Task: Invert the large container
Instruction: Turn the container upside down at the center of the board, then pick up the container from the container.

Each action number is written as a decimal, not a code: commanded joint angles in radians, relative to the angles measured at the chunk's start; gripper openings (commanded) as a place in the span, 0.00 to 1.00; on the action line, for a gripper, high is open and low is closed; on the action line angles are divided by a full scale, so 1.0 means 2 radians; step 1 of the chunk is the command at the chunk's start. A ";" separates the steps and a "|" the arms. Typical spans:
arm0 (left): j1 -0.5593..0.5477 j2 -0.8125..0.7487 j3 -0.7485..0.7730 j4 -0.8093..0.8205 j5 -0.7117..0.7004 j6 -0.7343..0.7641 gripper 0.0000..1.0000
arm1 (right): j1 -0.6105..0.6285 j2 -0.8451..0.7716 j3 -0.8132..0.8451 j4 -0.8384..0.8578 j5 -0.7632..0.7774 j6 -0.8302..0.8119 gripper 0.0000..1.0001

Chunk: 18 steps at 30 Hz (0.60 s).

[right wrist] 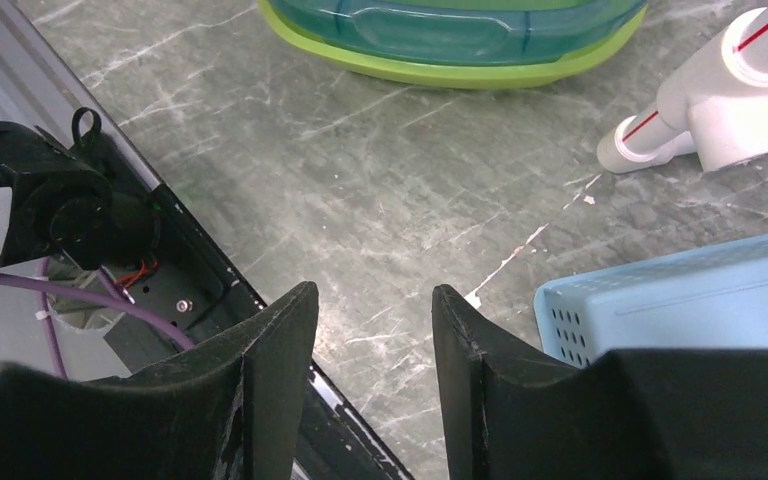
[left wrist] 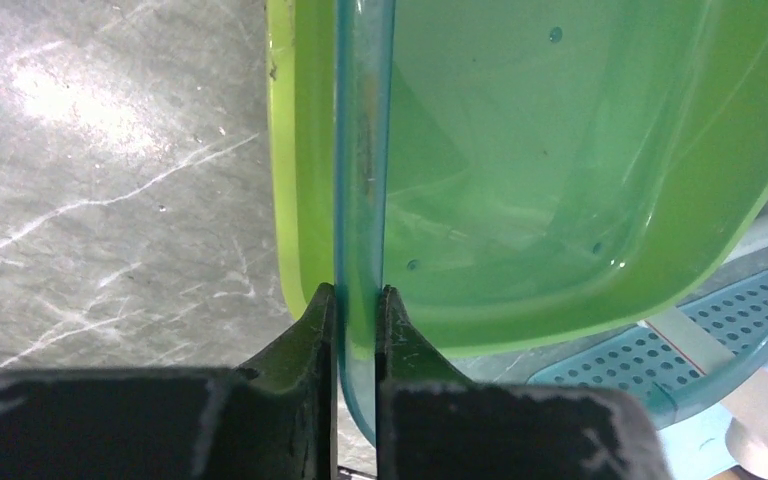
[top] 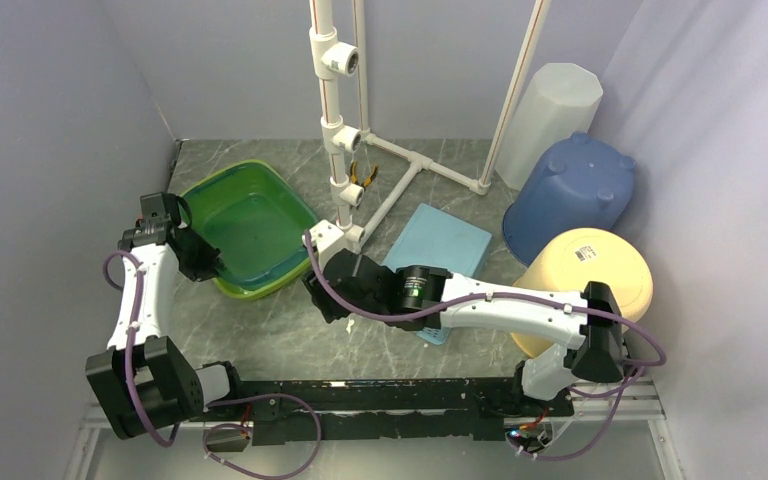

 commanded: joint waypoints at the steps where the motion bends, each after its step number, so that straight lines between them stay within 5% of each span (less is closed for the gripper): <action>1: 0.002 -0.027 0.007 -0.007 -0.015 0.015 0.03 | 0.001 -0.004 0.023 0.021 -0.010 -0.013 0.49; 10: 0.002 -0.114 0.035 -0.047 -0.066 0.004 0.03 | 0.000 0.037 0.101 -0.012 -0.027 -0.034 0.55; 18: 0.002 -0.232 0.008 -0.129 -0.090 -0.070 0.03 | 0.001 0.191 0.345 -0.137 0.020 -0.083 0.58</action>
